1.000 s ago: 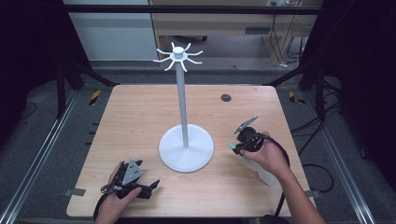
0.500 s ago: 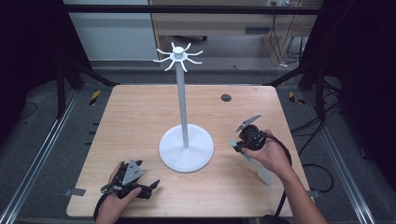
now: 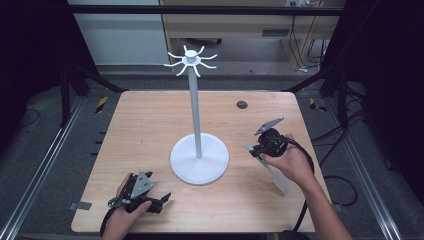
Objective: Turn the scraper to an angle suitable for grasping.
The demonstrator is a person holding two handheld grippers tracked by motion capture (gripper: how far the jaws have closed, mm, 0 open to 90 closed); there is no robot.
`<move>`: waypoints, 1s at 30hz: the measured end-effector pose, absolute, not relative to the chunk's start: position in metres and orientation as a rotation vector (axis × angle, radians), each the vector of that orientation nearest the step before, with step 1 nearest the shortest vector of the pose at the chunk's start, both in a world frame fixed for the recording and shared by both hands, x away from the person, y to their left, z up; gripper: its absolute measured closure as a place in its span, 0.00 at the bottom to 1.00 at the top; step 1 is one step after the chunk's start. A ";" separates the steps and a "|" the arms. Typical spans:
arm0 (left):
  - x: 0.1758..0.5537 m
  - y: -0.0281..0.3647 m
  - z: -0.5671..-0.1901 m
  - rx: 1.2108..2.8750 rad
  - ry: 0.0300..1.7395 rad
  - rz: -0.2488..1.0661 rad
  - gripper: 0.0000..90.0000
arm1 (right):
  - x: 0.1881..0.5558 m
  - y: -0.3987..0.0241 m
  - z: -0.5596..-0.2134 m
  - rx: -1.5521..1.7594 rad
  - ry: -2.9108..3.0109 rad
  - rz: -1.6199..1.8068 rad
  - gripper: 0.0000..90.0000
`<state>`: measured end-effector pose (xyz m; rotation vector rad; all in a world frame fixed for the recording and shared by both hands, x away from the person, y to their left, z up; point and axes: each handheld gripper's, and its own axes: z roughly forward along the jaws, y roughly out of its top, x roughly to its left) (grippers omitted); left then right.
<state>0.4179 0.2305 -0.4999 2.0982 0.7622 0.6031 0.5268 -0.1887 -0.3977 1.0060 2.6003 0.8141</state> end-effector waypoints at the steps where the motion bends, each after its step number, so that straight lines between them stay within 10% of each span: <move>1: 0.418 0.230 -0.500 2.098 0.762 0.603 0.03 | 0.527 -0.189 -0.397 1.001 2.597 0.819 0.83; 30: 0.418 0.231 -0.500 2.096 0.762 0.603 0.03 | 0.529 -0.189 -0.360 0.973 2.487 0.935 0.83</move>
